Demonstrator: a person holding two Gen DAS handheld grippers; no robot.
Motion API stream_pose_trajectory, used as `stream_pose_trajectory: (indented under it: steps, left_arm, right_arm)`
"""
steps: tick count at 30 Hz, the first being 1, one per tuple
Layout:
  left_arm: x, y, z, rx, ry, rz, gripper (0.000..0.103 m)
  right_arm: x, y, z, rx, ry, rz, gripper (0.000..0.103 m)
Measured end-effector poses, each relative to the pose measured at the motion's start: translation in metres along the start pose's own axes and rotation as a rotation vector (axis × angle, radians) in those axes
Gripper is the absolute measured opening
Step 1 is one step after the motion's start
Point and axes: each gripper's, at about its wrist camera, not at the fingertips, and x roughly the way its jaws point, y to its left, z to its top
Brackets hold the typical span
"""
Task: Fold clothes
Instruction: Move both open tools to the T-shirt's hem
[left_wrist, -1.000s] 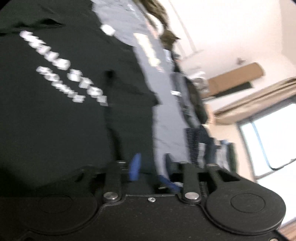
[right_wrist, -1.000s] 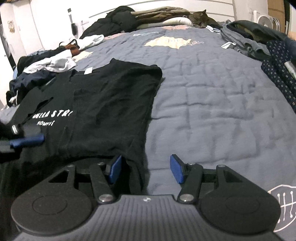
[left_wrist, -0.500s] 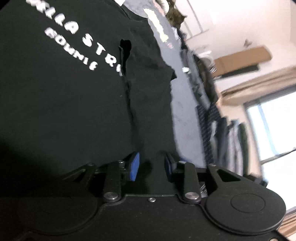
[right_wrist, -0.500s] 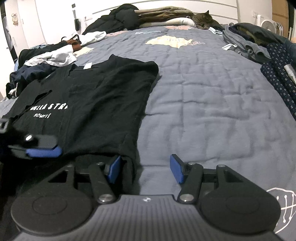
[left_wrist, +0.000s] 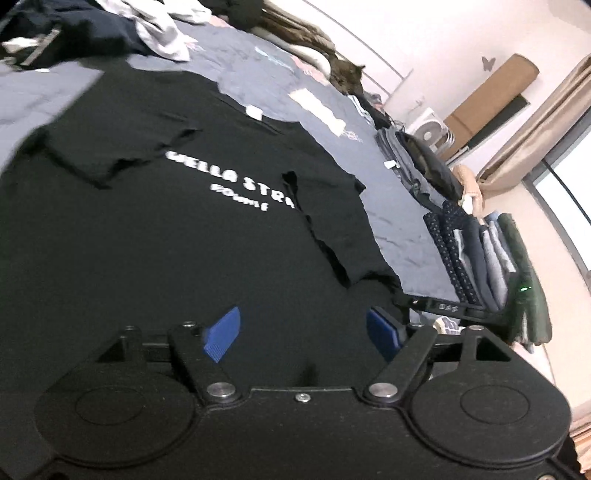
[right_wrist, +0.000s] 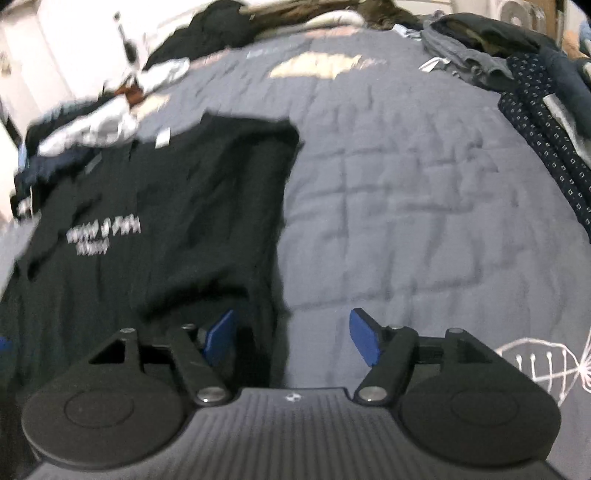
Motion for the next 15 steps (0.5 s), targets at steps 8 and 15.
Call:
stream_pose_trajectory:
  steps: [8, 15]
  left_arm:
    - [-0.077, 0.009, -0.019, 0.053, -0.066, 0.129, 0.076]
    - [-0.118, 0.005, -0.038, 0.103, -0.106, 0.176, 0.077]
  right_arm:
    - [-0.030, 0.009, -0.014, 0.087, -0.091, -0.039, 0.069]
    - [-0.076, 0.046, -0.044, 0.071, -0.177, -0.013, 0.069]
